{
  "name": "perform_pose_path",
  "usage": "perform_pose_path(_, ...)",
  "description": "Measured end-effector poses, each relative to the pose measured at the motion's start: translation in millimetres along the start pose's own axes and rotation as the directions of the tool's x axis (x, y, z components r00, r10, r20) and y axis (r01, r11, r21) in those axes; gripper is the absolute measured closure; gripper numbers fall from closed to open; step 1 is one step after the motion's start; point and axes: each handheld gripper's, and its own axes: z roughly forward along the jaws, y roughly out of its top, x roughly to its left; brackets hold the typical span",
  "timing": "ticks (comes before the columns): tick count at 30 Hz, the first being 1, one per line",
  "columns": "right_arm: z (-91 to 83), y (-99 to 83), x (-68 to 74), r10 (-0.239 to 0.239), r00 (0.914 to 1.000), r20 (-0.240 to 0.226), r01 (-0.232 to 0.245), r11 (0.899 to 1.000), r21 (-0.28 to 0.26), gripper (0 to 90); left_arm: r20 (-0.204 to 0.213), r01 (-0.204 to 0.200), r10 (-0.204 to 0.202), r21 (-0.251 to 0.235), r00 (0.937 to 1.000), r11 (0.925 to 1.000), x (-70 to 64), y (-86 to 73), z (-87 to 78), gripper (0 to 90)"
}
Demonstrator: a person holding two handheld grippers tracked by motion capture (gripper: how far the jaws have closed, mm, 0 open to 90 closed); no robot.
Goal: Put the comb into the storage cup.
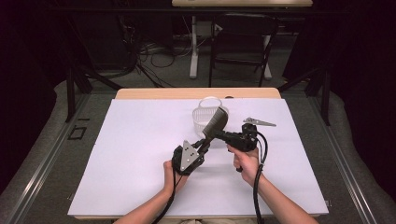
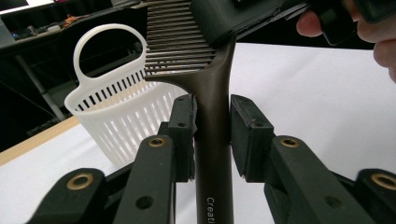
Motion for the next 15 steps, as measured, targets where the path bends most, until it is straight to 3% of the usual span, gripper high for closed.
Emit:
perform_pose_path(6,-0.8,0.9,8.3,-0.079,0.9964,0.028,0.079,0.997,0.008,84.0,0.047,-0.009,0.008,0.018,0.9989,0.9998,1.2,7.9,-3.5,45.5)
perform_pose_path(15,-4.4,2.1,22.8,-0.221,0.9721,0.078,0.220,0.975,0.027,84.0,0.104,0.043,-0.052,0.082,0.9932,0.9957,20.1,5.4,-15.1,24.6)
